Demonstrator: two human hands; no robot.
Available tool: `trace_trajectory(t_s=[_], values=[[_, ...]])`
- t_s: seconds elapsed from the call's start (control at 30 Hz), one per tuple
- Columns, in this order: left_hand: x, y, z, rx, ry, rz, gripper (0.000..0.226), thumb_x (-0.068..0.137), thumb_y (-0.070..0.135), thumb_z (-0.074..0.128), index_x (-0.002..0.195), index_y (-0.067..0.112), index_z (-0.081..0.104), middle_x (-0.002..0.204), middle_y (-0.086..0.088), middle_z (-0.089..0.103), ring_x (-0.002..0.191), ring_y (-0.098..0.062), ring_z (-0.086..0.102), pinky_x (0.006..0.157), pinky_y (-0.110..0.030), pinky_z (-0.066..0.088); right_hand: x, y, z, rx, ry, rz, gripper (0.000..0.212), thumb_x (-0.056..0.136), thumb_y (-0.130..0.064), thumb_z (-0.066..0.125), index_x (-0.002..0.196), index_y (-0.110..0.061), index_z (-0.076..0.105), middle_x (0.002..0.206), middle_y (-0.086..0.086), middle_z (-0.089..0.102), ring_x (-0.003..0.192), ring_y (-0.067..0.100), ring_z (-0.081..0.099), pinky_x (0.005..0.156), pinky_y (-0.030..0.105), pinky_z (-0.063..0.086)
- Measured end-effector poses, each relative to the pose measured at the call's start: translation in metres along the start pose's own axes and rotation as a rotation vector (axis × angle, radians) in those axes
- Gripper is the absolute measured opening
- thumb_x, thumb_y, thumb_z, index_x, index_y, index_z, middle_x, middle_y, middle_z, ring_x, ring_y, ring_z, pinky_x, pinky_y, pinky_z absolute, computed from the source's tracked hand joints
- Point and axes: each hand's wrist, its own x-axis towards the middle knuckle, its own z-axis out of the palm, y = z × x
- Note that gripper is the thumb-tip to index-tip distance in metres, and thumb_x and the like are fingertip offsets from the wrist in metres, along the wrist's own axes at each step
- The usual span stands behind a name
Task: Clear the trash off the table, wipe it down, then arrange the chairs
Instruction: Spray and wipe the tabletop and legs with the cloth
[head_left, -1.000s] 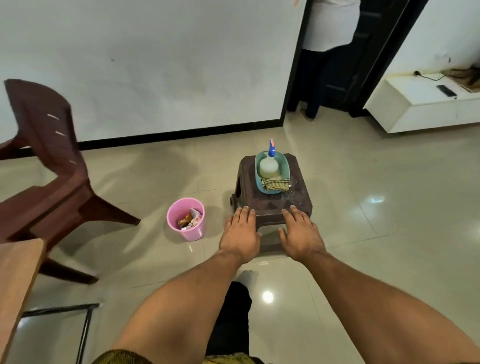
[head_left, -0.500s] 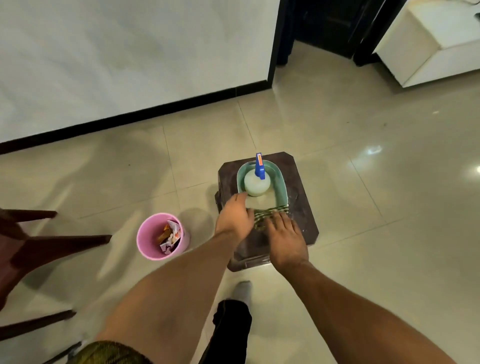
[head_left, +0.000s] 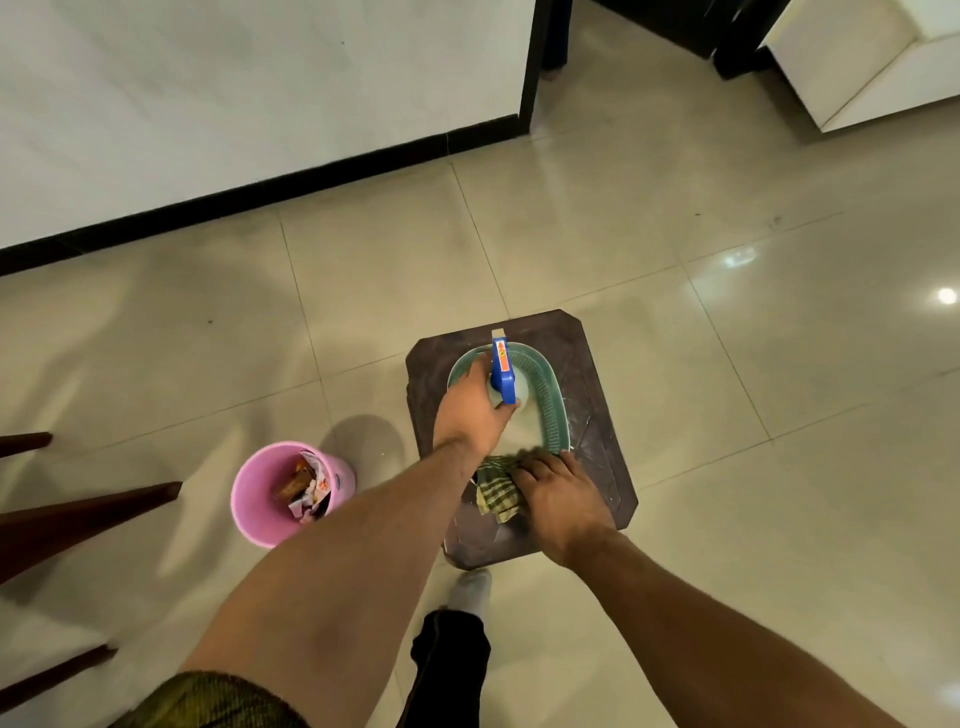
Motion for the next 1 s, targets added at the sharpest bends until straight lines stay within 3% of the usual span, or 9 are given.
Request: trace_trajectory(t_s=[0.17,0.27,0.4,0.53,0.63,0.7,0.8,0.9,1.0], values=[[0.008,-0.002,0.002,-0.006,-0.001,-0.007,0.068,0.088,0.030,0.075,0.147,0.022,0.043,0.110,0.001,0.070,0.100,-0.018,0.065,0.087,-0.032,0.052,-0.006,0.009,-0.003,0.031,0.076,-0.056,0.050,0.090,-0.033,0.056,0.138,-0.022,0.054,0.140,0.003,0.058,0.133,0.025,0.049,0.117,0.040,0.029],[0.009,0.000,0.001,0.001,-0.014,0.009,0.061,0.089,0.027,0.075,0.143,0.021,0.048,0.112,-0.001,0.071,0.103,-0.021,0.065,0.090,-0.031,0.051,-0.014,0.008,-0.007,0.043,0.206,-0.052,0.046,0.083,-0.032,0.065,0.128,-0.021,0.061,0.123,0.000,0.067,0.116,0.024,0.060,0.109,0.040,0.041],[0.002,0.007,-0.004,-0.026,-0.001,-0.037,0.055,0.089,0.026,0.076,0.137,0.019,0.052,0.115,-0.003,0.071,0.106,-0.023,0.066,0.093,-0.034,0.052,-0.029,0.004,-0.016,0.067,0.348,-0.022,0.047,0.083,-0.033,0.073,0.127,-0.022,0.060,0.120,0.000,0.068,0.115,0.022,0.060,0.108,0.041,0.043],[-0.022,0.024,-0.018,-0.083,0.047,-0.016,0.055,0.089,0.027,0.076,0.137,0.015,0.052,0.119,-0.006,0.068,0.110,-0.024,0.064,0.095,-0.034,0.050,-0.051,-0.003,-0.033,0.152,0.378,0.013,0.044,0.089,-0.037,0.066,0.129,-0.021,0.059,0.123,0.001,0.066,0.117,0.021,0.057,0.109,0.043,0.042],[-0.046,0.037,-0.042,-0.100,0.125,0.021,0.052,0.088,0.034,0.075,0.131,0.017,0.053,0.114,-0.007,0.068,0.105,-0.025,0.064,0.092,-0.037,0.052,-0.069,-0.013,-0.056,0.275,0.391,0.099,0.035,0.088,-0.029,0.064,0.121,-0.019,0.061,0.112,0.003,0.067,0.102,0.022,0.060,0.092,0.039,0.051],[-0.073,0.044,-0.066,-0.072,0.190,0.067,0.045,0.087,0.039,0.073,0.121,0.016,0.054,0.105,-0.007,0.067,0.096,-0.027,0.063,0.084,-0.040,0.053,-0.081,-0.026,-0.071,0.407,0.367,0.175,0.029,0.085,-0.025,0.066,0.112,-0.017,0.062,0.101,0.005,0.068,0.089,0.024,0.061,0.077,0.035,0.051],[-0.110,0.048,-0.099,-0.010,0.289,0.097,0.037,0.087,0.040,0.067,0.110,0.015,0.051,0.096,-0.008,0.067,0.087,-0.031,0.062,0.075,-0.042,0.052,-0.090,-0.049,-0.081,0.776,0.225,0.352,0.030,0.080,-0.022,0.072,0.108,-0.014,0.064,0.095,0.003,0.070,0.087,0.023,0.065,0.077,0.035,0.054],[-0.173,0.033,-0.137,0.043,0.402,0.042,0.032,0.087,0.038,0.061,0.106,0.015,0.050,0.088,-0.007,0.065,0.078,-0.031,0.060,0.069,-0.039,0.050,-0.107,-0.085,-0.084,1.104,0.073,0.466,0.028,0.078,-0.016,0.076,0.104,-0.012,0.068,0.094,0.007,0.071,0.089,0.023,0.068,0.081,0.037,0.058],[-0.247,-0.005,-0.156,0.053,0.502,-0.075,0.023,0.085,0.036,0.059,0.095,0.018,0.049,0.077,-0.004,0.061,0.070,-0.033,0.055,0.062,-0.036,0.042,-0.120,-0.126,-0.076,1.322,-0.036,0.484,0.035,0.069,-0.004,0.069,0.104,-0.002,0.068,0.085,0.013,0.068,0.077,0.027,0.064,0.065,0.035,0.055]])
